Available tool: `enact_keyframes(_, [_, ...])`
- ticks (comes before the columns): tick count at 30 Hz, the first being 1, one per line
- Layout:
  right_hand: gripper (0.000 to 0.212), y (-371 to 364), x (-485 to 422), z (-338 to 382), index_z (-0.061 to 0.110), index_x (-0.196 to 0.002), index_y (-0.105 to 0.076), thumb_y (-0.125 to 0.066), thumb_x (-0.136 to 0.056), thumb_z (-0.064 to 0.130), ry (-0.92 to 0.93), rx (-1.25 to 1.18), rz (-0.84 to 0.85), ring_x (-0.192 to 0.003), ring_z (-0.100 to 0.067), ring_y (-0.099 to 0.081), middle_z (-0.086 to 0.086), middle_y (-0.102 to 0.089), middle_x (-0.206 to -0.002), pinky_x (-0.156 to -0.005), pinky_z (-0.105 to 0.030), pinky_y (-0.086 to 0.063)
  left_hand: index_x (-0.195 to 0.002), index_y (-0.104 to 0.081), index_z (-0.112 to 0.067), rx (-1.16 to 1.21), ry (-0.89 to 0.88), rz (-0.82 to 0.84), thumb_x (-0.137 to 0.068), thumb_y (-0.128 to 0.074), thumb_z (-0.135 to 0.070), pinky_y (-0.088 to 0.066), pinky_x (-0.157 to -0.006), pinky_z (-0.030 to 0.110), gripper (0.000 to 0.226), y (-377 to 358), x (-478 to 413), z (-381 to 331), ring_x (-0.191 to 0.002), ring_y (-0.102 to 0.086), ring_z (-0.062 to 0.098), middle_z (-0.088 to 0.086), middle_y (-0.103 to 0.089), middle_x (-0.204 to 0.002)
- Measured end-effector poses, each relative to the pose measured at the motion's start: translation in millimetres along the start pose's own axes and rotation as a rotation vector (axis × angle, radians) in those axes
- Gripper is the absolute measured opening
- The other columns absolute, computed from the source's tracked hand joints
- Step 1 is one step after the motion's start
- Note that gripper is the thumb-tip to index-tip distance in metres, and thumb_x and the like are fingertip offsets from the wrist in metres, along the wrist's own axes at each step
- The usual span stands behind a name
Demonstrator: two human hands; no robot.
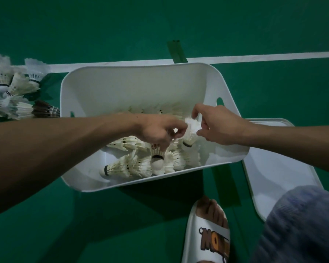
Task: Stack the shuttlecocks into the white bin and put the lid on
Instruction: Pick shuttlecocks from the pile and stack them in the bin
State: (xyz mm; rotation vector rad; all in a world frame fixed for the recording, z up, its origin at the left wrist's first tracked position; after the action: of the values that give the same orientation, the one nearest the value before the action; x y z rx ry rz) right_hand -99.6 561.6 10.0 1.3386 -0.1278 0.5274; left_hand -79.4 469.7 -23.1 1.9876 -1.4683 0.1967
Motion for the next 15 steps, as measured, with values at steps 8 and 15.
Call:
enact_keyframes(8, [0.032, 6, 1, -1, 0.021, -0.117, -0.046, -0.063, -0.09, 0.017, -0.007, -0.086, -0.086, -0.067, -0.02, -0.059, -0.004, -0.063, -0.073, -0.066, -0.041, -0.052, -0.148, -0.008, -0.048, -0.197, 0.214, 0.234, -0.075, -0.049, 0.011, -0.044, -0.059, 0.021, 0.102, -40, -14, -7, -0.073, -0.054, 0.004, 0.014, -0.033, -0.148])
enact_keyframes(15, [0.031, 4, 2, -2, 0.02, -0.116, -0.047, -0.062, -0.09, 0.015, 0.021, -0.05, -0.11, -0.062, -0.012, -0.048, 0.001, -0.056, -0.068, -0.062, -0.032, -0.037, -0.145, -0.023, -0.04, -0.337, 0.242, 0.242, -0.075, -0.047, 0.002, -0.042, -0.051, 0.023, 0.085, -46, -31, -5, -0.063, -0.053, 0.013, 0.007, -0.046, -0.125])
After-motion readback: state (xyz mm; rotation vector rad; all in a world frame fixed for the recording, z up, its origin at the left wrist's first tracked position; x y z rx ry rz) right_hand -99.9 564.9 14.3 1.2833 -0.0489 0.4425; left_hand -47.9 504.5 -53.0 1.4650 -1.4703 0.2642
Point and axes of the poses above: each hand's wrist, its own x-axis away from the middle knuckle, its own y-axis out of the back of the hand, z = x × y, the point moved 9 cm from there along -x, towards the middle knuckle
